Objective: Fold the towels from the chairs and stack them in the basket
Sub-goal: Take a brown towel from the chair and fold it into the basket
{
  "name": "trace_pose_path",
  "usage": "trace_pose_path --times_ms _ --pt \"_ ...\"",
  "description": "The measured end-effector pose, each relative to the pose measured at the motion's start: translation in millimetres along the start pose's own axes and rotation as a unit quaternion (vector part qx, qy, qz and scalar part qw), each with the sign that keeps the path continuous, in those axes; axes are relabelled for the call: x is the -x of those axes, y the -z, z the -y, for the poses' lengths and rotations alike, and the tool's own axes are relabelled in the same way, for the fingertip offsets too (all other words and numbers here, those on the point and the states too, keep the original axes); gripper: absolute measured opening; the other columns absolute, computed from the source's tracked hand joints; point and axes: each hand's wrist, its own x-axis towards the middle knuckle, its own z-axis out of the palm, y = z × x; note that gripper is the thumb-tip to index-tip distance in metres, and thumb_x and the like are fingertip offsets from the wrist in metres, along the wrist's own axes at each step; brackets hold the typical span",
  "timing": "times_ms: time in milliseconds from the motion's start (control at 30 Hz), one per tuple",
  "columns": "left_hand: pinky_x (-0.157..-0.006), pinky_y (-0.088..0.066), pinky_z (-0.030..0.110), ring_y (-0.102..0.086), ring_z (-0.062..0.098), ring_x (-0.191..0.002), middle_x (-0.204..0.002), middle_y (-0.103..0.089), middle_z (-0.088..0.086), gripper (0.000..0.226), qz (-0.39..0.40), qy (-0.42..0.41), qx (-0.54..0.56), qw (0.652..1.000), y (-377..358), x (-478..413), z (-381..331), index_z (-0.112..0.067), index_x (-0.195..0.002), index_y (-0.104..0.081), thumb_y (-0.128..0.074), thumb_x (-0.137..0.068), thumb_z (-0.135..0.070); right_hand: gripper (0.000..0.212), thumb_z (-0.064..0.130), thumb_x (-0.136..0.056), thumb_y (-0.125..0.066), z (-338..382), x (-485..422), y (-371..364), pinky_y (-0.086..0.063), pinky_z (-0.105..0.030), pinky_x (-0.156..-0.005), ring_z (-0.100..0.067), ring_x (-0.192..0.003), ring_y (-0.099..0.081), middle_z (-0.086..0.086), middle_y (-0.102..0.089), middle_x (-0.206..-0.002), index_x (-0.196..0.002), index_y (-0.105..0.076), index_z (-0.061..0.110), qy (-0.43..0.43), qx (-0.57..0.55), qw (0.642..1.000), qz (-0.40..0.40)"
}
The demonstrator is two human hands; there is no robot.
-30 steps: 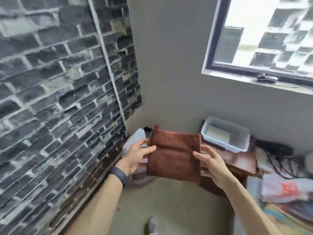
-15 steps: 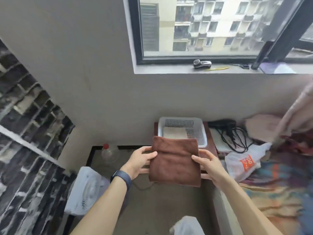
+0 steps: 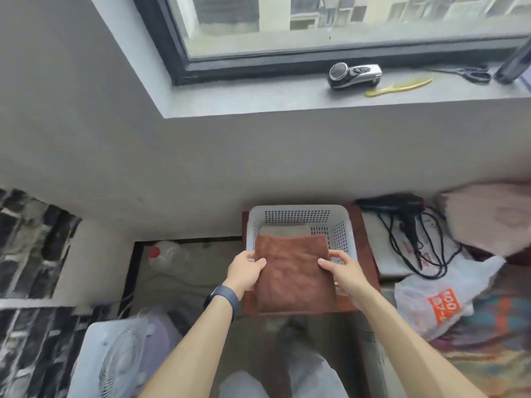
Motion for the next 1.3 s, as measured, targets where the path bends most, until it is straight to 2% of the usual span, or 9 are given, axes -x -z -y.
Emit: trace_pose_path --times_ms 133,233,533,767,867,967,1067,1167,1300 --pt "-0.095 -0.050 0.035 -0.059 0.030 -0.118 -0.134 -0.060 0.007 0.049 -0.054 -0.010 -0.117 0.992 -17 -25 -39 -0.016 -0.139 -0.050 -0.058 -0.095 -0.035 0.024 0.026 -0.095 -0.069 10 -68 -5 -0.057 -0.028 -0.062 -0.016 -0.087 -0.072 0.001 -0.071 -0.109 -0.117 -0.062 0.026 -0.012 0.022 1.000 0.001" --pt "-0.105 -0.041 0.035 -0.052 0.033 -0.128 -0.140 -0.056 0.011 0.050 -0.074 0.006 -0.175 0.982 -27 -59 -48 -0.013 -0.144 -0.047 -0.052 -0.099 -0.034 0.031 0.029 -0.093 -0.070 6 -109 -10 -0.063 -0.039 -0.076 -0.020 -0.092 -0.073 -0.001 -0.070 -0.114 -0.122 -0.060 0.027 -0.019 0.031 0.999 -0.003" --pt "-0.085 -0.051 0.039 -0.061 0.037 -0.109 -0.119 -0.064 0.017 0.031 -0.135 0.031 -0.351 0.926 -53 -91 -56 -0.008 -0.121 -0.058 -0.049 -0.101 -0.030 0.047 0.036 -0.091 -0.071 -17 -158 -19 -0.057 -0.047 -0.095 -0.024 -0.109 -0.067 -0.001 -0.062 -0.129 -0.134 -0.056 0.025 -0.055 0.066 0.996 -0.007" --pt "-0.080 -0.052 0.043 -0.064 0.039 -0.103 -0.112 -0.067 0.015 0.037 -0.153 -0.024 -0.417 0.896 -55 -85 -54 -0.011 -0.130 -0.045 -0.046 -0.101 -0.033 0.053 0.037 -0.092 -0.069 -15 -155 -21 -0.053 -0.046 -0.101 -0.026 -0.117 -0.063 -0.004 -0.060 -0.136 -0.139 -0.051 0.022 -0.048 0.096 0.994 -0.013" --pt "-0.079 -0.052 0.042 -0.064 0.038 -0.104 -0.124 -0.062 0.012 0.051 -0.162 -0.057 -0.429 0.887 -58 -76 -54 -0.011 -0.145 -0.036 -0.045 -0.100 -0.035 0.056 0.043 -0.092 -0.065 -15 -141 -24 -0.046 -0.044 -0.108 -0.024 -0.128 -0.054 0.000 -0.054 -0.142 -0.141 -0.047 0.022 -0.004 0.146 0.987 -0.073" --pt "-0.078 -0.052 0.042 -0.060 0.032 -0.108 -0.134 -0.054 0.009 0.054 -0.180 -0.196 -0.478 0.837 -58 -70 -41 -0.013 -0.143 -0.043 -0.053 -0.093 -0.032 0.054 0.038 -0.093 -0.060 -18 -123 -31 -0.037 -0.043 -0.114 -0.024 -0.138 -0.040 -0.003 -0.043 -0.150 -0.141 -0.046 0.019 0.147 0.271 0.937 -0.166" --pt "-0.109 -0.034 0.047 -0.049 0.030 -0.132 -0.145 -0.051 0.011 0.060 -0.144 -0.288 -0.556 0.766 -61 -80 -22 -0.013 -0.144 -0.049 -0.052 -0.089 -0.038 0.054 0.034 -0.098 -0.051 -27 -121 -48 -0.027 -0.044 -0.119 -0.026 -0.147 -0.030 -0.008 -0.034 -0.159 -0.149 -0.043 0.015 0.297 0.426 0.840 -0.157" --pt "-0.121 0.004 0.053 -0.029 0.032 -0.147 -0.159 -0.033 0.014 0.067 -0.116 -0.277 -0.595 0.745 -59 -95 -9 -0.015 -0.153 -0.036 -0.037 -0.094 -0.048 0.060 0.040 -0.105 -0.032 -38 -136 -62 -0.006 -0.050 -0.125 -0.021 -0.156 0.002 -0.003 -0.006 -0.170 -0.160 -0.019 0.022 0.312 0.500 0.805 -0.071" --pt "-0.121 0.005 0.057 -0.010 0.030 -0.153 -0.165 -0.011 0.013 0.070 -0.089 -0.251 -0.636 0.724 -51 -117 2 -0.021 -0.159 -0.010 -0.013 -0.099 -0.058 0.061 0.043 -0.107 -0.021 -51 -159 -64 0.007 -0.051 -0.124 -0.016 -0.155 0.015 -0.001 0.003 -0.170 -0.162 -0.007 0.021 0.285 0.536 0.792 -0.062"
